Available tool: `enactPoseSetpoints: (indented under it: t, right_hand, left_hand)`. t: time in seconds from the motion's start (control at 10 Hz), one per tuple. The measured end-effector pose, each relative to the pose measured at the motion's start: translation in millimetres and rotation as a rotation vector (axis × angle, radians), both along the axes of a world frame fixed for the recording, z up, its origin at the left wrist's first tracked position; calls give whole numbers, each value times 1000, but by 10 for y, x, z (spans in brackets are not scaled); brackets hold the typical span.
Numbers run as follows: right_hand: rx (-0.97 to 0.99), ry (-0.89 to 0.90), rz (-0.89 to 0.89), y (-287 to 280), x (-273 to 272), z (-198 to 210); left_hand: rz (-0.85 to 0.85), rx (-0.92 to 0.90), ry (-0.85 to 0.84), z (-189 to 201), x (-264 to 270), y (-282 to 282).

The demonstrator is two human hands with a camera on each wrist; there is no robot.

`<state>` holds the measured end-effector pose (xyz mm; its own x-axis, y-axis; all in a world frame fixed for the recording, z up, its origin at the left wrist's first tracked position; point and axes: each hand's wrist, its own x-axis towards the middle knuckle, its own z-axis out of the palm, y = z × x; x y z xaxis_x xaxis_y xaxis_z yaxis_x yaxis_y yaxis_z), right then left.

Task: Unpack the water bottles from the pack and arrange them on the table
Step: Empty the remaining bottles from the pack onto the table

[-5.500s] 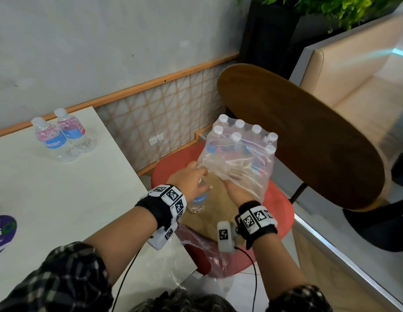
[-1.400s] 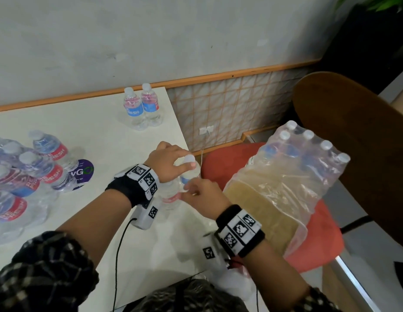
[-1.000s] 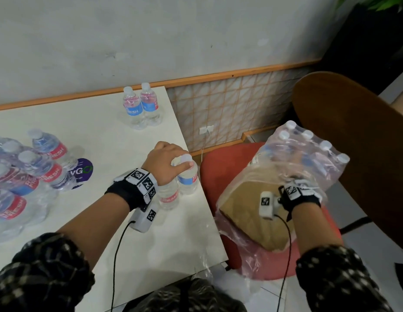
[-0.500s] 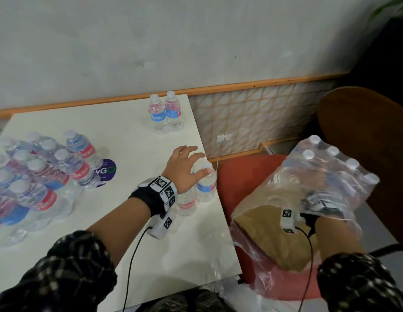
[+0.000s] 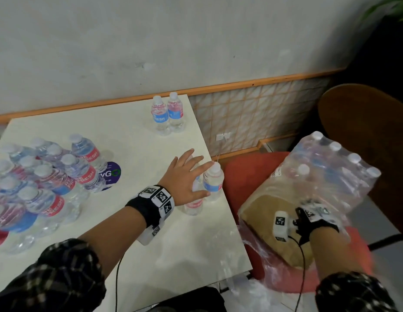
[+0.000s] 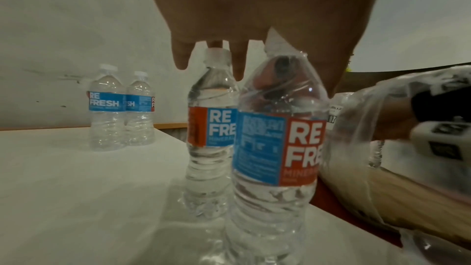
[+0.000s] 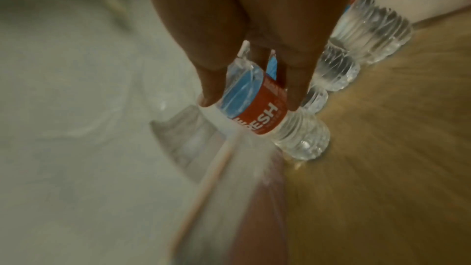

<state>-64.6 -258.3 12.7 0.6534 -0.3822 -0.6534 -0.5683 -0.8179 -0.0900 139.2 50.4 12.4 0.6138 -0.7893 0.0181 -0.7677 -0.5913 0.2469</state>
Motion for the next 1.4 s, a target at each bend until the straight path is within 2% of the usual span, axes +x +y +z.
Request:
enactPoseSetpoints:
  t: [0.1, 0.2, 0.3, 0.4, 0.5, 0.6, 0.7, 0.8, 0.9, 1.0, 1.1, 1.3, 1.4]
  right_hand:
    - [309, -438, -639, 559, 159, 103]
    - [532, -764, -806, 744, 126, 53]
    - [562, -1018, -749, 1177, 71, 99]
    - [687, -1094, -653, 1443, -15, 78]
    - [759, -1125, -529, 1638, 34, 171]
    - [769, -1087, -391, 1818, 216, 165]
    - [732, -1004, -331, 1939, 444, 19]
    - [785, -959, -403, 1961, 564, -92]
    - [921, -831, -528, 1893, 657, -79]
    - [1010, -696, -535, 1878, 744, -9]
    - [1003, -684, -506, 1920, 865, 38]
    - [1067, -732, -483, 1937, 932, 57]
    - [993, -645, -507, 1741, 788, 52]
  left_hand:
    - [0, 8, 3, 17, -26, -33]
    - [50, -1, -5, 40, -49, -29]
    - [76, -9, 73, 49, -54, -7]
    - [107, -54, 287, 4, -50, 26]
    - [80, -85, 334, -20, -30, 62]
    - [52, -76, 370, 16, 5, 105]
    - [27, -3, 369, 98, 23, 133]
    - [33, 54, 369, 203, 0, 159]
    - [44, 64, 346, 289, -49, 187]
    - [43, 78, 328, 312, -75, 193]
    - [26, 87, 339, 247, -50, 176]
    - [51, 217, 311, 245, -33, 151]
    - [48, 263, 114, 434, -112, 110]
